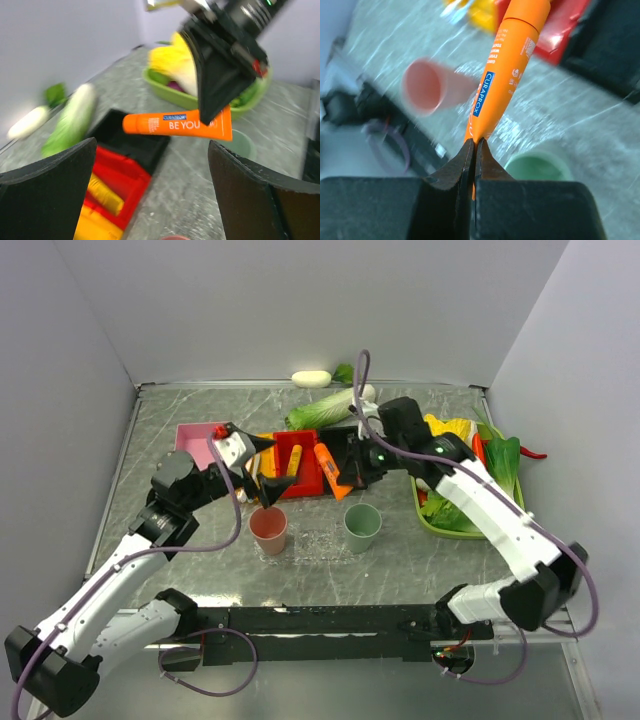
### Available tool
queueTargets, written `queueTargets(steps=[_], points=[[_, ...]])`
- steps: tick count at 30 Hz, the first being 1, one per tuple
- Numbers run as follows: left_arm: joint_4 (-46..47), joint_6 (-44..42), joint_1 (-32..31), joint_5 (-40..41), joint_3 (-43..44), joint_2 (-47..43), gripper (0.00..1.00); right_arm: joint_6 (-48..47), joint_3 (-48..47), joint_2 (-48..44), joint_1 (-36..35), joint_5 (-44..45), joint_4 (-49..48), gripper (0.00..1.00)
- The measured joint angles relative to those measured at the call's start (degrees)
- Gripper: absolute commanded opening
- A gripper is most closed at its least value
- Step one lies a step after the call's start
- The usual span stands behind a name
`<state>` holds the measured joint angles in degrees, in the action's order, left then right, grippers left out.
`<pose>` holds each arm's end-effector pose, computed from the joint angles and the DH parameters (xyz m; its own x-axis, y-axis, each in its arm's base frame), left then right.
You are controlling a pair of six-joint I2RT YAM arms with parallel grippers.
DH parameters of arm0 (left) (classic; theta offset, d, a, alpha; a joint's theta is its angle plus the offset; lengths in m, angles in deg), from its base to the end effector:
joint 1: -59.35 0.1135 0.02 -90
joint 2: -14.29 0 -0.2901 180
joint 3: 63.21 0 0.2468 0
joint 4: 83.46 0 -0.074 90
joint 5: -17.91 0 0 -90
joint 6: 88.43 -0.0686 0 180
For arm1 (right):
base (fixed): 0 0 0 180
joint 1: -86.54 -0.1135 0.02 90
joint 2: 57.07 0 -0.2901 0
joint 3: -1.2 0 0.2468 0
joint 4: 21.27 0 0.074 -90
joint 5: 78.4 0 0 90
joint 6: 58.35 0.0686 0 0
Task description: Prepare toiletry sets of a toothbrush and toothpaste on the tray
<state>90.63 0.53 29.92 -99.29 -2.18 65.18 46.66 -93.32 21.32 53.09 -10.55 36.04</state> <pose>0.1715 -0.1328 0.3920 0.0794 -0.0262 -0.9965 0.8327 0.5512 0.0518 0.2379 0.1882 0.3757 -0.7242 -0.1909 -0.6627 -0.5795 0.6893 0.4347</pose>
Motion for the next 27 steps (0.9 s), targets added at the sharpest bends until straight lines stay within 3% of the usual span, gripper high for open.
queueTargets(steps=[4,10,17,27], points=[[-0.68,-1.99,-1.77,-9.66,-0.79,-1.57,0.97,-2.73,0.57,-5.73,-0.04,-7.65,5.4,0.0],[-4.02,-4.57,-7.37,-17.68,-0.76,-0.61,0.97,-5.29,1.49,-8.31,-0.07,-15.15,13.38,0.0],[-9.27,-8.09,-15.96,-19.74,-0.66,2.71,0.97,-7.72,1.84,-8.76,-2.82,-22.56,20.44,0.0],[-15.06,-10.6,-19.67,-18.97,0.17,5.92,0.97,-9.25,3.04,-8.96,-4.7,-29.22,24.09,0.0]])
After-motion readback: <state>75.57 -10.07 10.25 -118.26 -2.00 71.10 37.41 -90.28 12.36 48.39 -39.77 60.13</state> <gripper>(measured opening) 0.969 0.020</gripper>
